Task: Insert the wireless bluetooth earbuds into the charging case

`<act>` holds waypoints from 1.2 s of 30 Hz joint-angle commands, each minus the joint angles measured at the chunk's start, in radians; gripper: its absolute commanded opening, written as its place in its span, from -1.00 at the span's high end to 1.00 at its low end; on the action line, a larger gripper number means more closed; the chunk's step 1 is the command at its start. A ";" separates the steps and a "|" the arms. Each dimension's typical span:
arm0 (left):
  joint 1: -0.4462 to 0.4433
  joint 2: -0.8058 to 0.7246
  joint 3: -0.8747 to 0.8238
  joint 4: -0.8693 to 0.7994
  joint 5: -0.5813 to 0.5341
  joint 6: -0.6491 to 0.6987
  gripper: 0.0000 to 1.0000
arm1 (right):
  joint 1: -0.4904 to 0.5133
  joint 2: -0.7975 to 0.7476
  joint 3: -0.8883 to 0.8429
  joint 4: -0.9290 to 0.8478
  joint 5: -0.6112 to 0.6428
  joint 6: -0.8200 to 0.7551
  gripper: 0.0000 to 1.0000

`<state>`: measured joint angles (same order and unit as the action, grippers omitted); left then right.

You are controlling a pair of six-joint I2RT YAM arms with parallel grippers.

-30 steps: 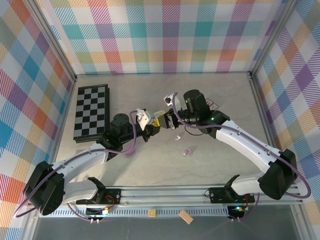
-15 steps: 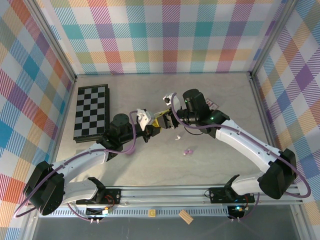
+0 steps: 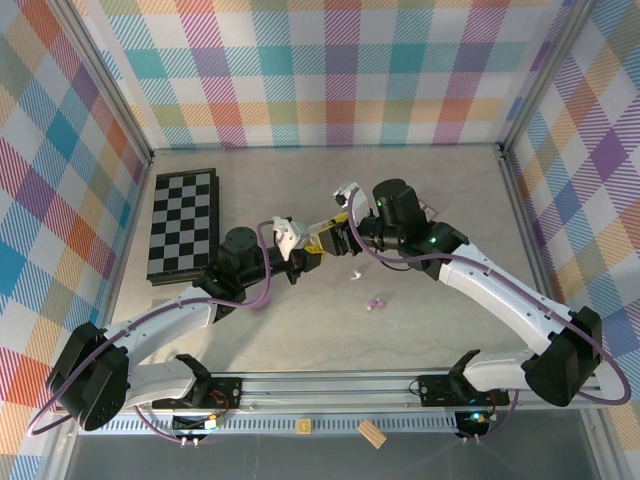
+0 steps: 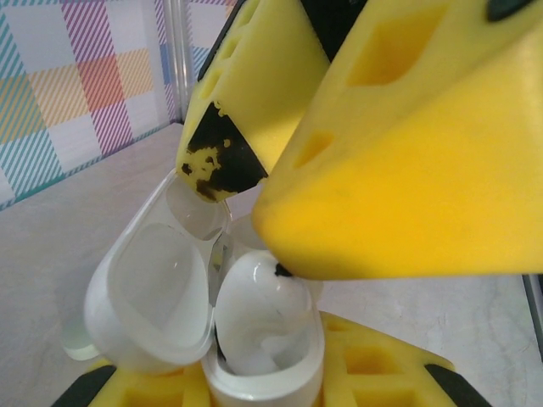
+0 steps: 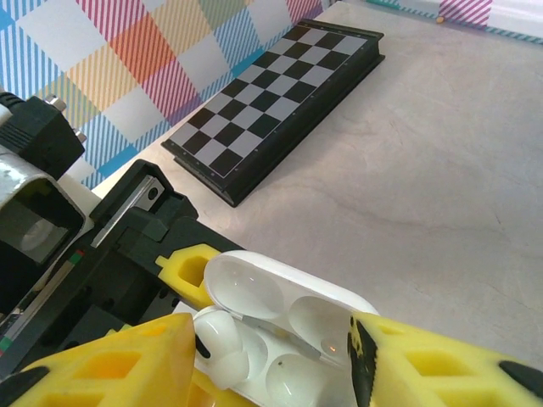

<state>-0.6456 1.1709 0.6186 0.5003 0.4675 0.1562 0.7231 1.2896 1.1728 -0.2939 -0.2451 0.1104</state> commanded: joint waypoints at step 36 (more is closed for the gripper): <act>0.011 -0.057 -0.019 0.096 0.064 0.002 0.97 | -0.016 -0.066 -0.061 0.018 0.013 -0.018 -0.14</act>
<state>-0.6380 1.1477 0.5987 0.5251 0.5045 0.1493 0.7128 1.2621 1.1145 -0.2649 -0.2428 0.1108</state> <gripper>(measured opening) 0.220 0.567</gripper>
